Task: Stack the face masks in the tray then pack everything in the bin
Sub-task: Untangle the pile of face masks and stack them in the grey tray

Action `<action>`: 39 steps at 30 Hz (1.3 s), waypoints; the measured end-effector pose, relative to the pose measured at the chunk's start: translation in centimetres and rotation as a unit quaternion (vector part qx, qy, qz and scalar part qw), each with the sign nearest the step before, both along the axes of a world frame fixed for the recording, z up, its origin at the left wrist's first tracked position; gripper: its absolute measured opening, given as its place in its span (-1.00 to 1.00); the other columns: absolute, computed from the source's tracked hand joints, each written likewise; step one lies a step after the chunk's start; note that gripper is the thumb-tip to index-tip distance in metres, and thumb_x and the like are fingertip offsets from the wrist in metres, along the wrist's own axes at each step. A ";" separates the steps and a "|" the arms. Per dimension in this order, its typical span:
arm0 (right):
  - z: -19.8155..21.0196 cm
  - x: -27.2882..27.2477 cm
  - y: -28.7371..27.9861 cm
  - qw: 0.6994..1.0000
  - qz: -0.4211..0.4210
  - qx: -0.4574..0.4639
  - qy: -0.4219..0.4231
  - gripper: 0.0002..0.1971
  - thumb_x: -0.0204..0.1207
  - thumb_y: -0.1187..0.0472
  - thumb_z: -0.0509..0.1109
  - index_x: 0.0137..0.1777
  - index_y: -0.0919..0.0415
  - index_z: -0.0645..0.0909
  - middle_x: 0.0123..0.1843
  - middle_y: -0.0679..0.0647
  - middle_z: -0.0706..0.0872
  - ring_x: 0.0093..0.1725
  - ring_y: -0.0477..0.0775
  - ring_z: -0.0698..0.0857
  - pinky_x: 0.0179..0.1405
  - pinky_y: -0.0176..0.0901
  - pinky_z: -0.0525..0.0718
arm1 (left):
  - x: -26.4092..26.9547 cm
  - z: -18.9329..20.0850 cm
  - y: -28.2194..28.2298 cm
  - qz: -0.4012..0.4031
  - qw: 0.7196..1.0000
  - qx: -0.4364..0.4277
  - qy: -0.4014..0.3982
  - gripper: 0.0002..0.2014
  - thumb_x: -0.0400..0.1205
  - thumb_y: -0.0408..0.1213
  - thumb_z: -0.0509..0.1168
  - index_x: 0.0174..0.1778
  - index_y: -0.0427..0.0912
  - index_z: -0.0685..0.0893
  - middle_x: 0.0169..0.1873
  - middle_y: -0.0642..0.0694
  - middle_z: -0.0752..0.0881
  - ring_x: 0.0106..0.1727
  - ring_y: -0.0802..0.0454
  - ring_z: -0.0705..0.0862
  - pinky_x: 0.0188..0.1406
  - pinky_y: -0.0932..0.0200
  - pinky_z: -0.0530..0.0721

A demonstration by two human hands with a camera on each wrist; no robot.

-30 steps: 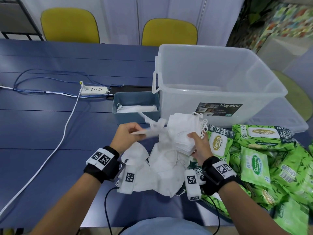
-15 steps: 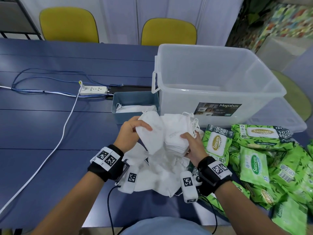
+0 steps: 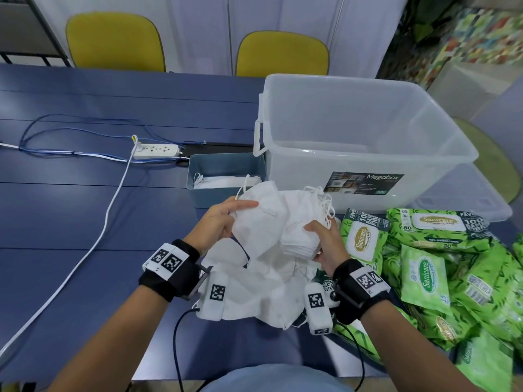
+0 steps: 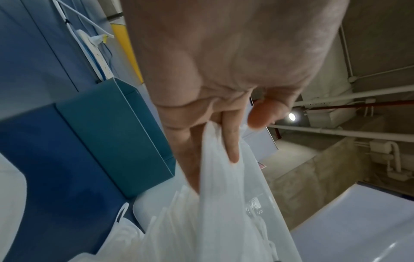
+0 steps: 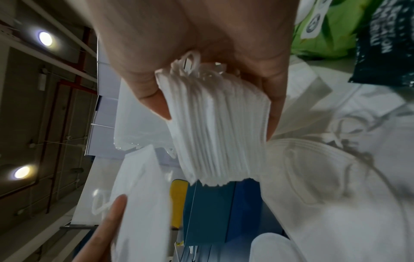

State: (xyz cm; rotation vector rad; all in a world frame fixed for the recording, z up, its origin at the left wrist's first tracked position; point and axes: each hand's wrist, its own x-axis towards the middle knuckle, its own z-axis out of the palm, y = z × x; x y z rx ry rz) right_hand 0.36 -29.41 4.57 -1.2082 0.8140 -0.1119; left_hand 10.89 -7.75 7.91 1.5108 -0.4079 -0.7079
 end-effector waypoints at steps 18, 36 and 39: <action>1.0 0.0 1.2 0.992 0.114 -0.010 -0.047 -0.43 0.19 0.03 0.43 0.29 -0.03 0.62 0.24 0.09 0.75 0.25 0.16 0.69 0.26 0.29 0.63 | -1.1 1.7 -2.5 -0.164 0.930 0.101 -0.312 -0.52 0.36 -0.57 0.09 0.02 0.05 0.61 0.06 0.15 0.63 0.17 0.15 0.57 0.27 0.32 0.44; -0.6 -0.6 1.8 0.971 0.175 0.123 -0.105 -0.64 0.31 -0.04 0.43 0.01 0.16 0.76 0.00 0.16 0.79 0.02 0.11 0.74 0.04 -0.05 0.66 | -1.4 1.3 -4.8 -0.295 0.777 0.235 -0.504 -0.50 0.35 -0.68 0.02 -0.07 -0.09 0.66 -0.11 0.07 0.43 -0.08 0.05 0.22 -0.04 0.21 0.34; -0.9 -0.8 1.7 0.957 0.245 0.103 -0.116 -0.43 0.00 -0.15 0.68 0.01 0.08 0.73 -0.04 0.06 0.79 -0.02 0.04 0.75 0.06 0.00 0.65 | -1.2 1.5 -4.9 -0.295 0.767 0.237 -0.519 -0.57 0.36 -0.67 0.03 -0.15 -0.06 0.60 -0.10 0.04 0.46 -0.10 0.06 0.19 -0.05 0.14 0.37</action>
